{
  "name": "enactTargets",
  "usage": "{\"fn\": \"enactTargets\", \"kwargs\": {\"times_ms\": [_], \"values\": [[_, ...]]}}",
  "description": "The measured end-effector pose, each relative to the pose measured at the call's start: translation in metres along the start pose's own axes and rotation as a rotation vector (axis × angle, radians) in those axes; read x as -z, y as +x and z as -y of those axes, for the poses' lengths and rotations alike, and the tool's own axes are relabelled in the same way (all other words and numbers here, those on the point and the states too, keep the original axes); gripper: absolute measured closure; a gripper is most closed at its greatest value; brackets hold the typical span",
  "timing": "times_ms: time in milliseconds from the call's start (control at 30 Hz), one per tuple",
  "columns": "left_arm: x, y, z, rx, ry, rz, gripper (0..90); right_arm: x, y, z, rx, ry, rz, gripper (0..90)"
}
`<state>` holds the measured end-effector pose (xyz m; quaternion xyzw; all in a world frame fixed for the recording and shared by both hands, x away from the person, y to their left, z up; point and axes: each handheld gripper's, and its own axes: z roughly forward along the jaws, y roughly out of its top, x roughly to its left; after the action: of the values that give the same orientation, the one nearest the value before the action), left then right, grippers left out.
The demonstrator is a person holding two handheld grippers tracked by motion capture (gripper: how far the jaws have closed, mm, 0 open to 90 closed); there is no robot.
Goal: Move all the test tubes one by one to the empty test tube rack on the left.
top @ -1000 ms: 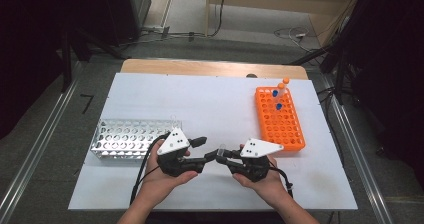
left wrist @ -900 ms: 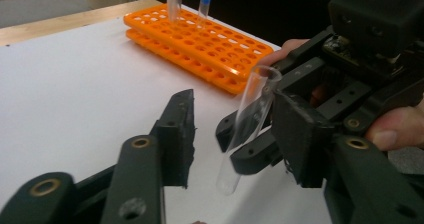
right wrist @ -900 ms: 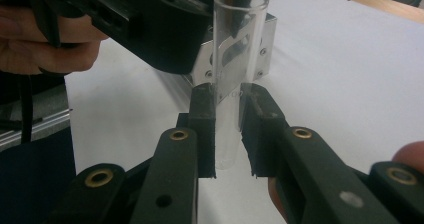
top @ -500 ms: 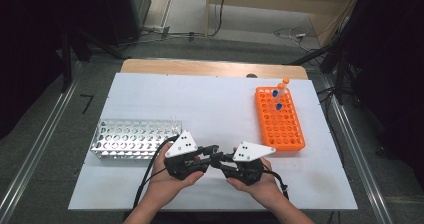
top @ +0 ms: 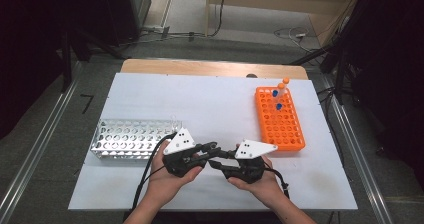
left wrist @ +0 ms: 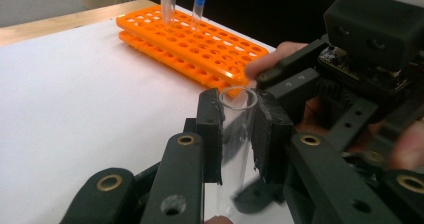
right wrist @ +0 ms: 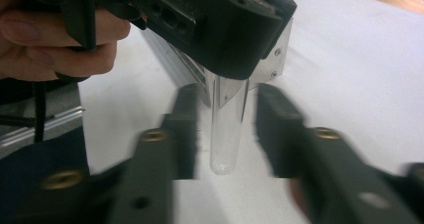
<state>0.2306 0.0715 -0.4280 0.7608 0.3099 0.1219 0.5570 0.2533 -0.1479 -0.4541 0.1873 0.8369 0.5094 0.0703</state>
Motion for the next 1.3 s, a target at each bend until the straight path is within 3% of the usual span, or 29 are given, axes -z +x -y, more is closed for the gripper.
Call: {"fn": "enactTargets", "kwargs": {"times_ms": [200,400,567,833,1300], "values": [[0.004,0.007,-0.002,0.012,-0.005,-0.023,77.0,0.011,-0.009,-0.001,-0.016,-0.028,0.023,18.2],[0.012,0.016,-0.004,0.021,-0.013,-0.051,77.0,0.030,-0.020,0.002,-0.031,-0.070,0.038,0.0],[0.023,0.025,-0.006,0.031,-0.029,-0.084,77.0,0.046,-0.032,0.007,-0.043,-0.090,0.053,0.0],[0.039,0.041,-0.006,0.044,-0.044,-0.145,77.0,0.072,-0.050,0.020,-0.078,-0.094,0.124,0.0],[0.066,0.065,-0.008,0.061,-0.068,-0.240,76.9,0.109,-0.073,0.051,-0.135,-0.061,0.237,0.1]]}}
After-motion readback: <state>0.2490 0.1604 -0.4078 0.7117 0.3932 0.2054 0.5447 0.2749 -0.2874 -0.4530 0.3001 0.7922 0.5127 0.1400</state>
